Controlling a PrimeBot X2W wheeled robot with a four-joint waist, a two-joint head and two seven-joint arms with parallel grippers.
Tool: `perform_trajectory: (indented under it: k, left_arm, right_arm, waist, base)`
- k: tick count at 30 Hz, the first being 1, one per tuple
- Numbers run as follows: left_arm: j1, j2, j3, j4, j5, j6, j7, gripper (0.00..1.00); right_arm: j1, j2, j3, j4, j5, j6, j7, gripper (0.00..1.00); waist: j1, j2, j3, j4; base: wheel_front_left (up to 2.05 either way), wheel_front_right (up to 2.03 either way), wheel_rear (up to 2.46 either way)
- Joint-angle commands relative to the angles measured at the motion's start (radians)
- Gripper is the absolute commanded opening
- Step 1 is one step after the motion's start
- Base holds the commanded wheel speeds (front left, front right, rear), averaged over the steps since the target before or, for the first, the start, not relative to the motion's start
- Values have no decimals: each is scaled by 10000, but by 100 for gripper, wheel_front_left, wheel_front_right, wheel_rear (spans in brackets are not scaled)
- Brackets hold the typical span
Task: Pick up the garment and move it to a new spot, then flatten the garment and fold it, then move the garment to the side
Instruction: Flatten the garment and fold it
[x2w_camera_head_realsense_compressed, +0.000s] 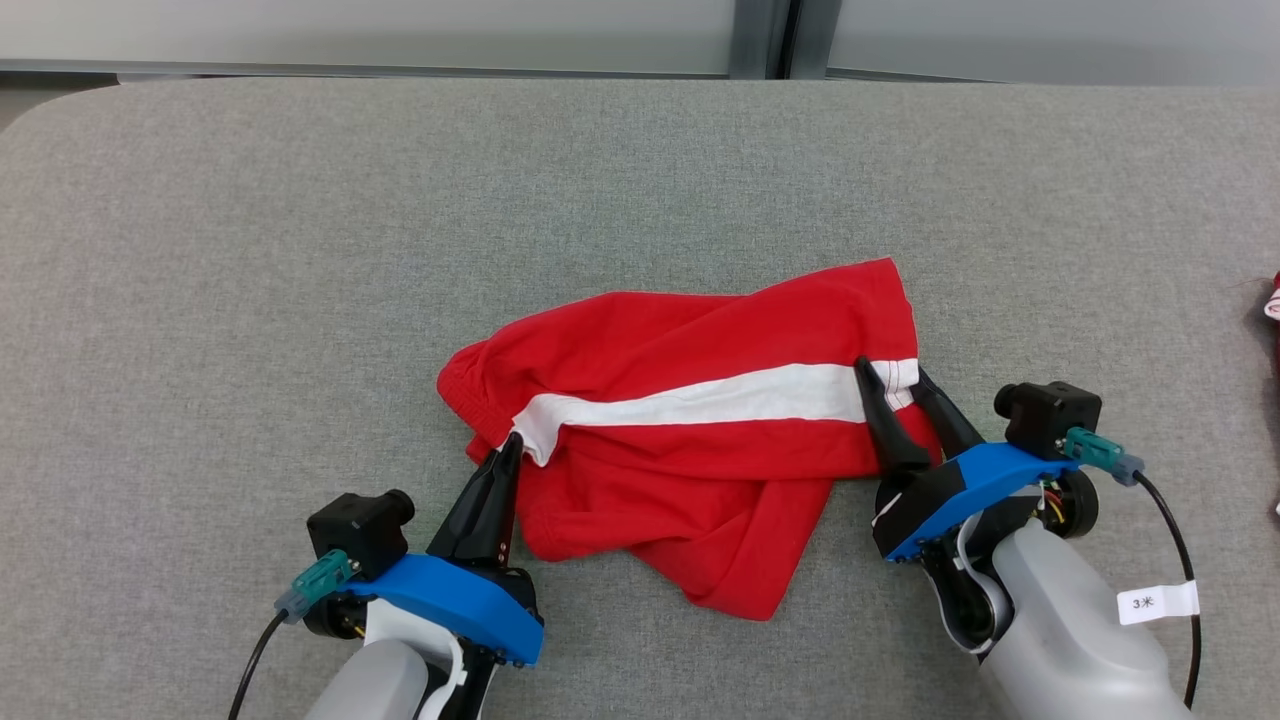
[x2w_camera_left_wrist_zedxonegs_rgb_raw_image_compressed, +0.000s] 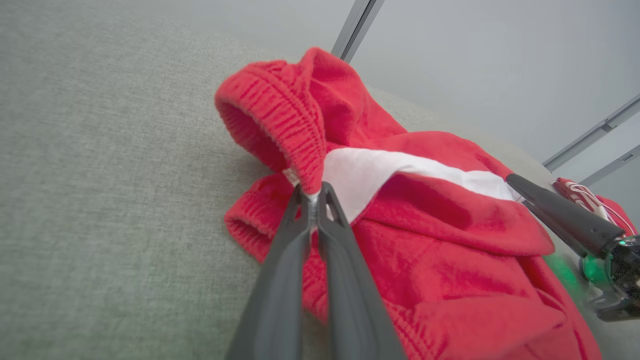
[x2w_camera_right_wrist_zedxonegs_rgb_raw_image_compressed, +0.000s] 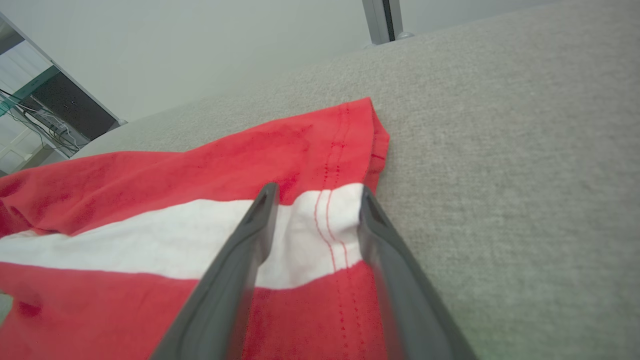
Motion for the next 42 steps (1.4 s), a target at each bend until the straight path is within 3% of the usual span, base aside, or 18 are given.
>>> perform_trajectory:
  k: [1,5,8,10,21,31,36,42]
  left_arm:
    - [-186,-21,2,-2,46,-22,-21,0]
    - [-181,-17,-3,-11,49,-22,-21,0]
    - [-121,-10,16,-7,52,-22,-22,0]
    - [-85,-9,30,-1,56,-22,-22,0]
    - [-446,203,332,-840,464,-22,-22,0]
    - [-2262,1589,744,-2355,874,-21,-21,0]
    - [-4165,2194,363,-1729,648,-16,38,0]
    - [-7044,1922,314,221,960,35,43,0]
  right_arm:
    - [113,-66,-30,-44,50,4,1,51]
    - [180,-99,-178,-190,-61,4,1,12]
    - [323,-122,-291,-249,-214,4,-1,9]
    - [381,-105,-355,-250,-314,4,-1,1]
    - [452,-21,-926,-1103,-534,4,-1,0]
    - [-578,-784,-1158,-3297,-330,4,0,0]
    - [-2180,-1362,-751,-3008,-547,3,0,0]
    - [-4695,-1587,-849,-1984,-1269,1,0,0]
  waist:
    - [-1,-1,3,6]
    - [-1,-1,-10,23]
    - [-1,-1,-32,20]
    - [-1,-1,-41,11]
    - [-1,-1,-500,-127]
    - [-1,-1,-1443,-521]
    - [-1,-1,-965,-657]
    - [-1,-1,-12,-653]
  base:
    - [0,0,0]
    - [0,0,0]
    - [0,0,0]
    - [0,0,0]
    - [0,0,0]
    - [0,0,0]
    - [0,0,0]
    - [0,0,0]
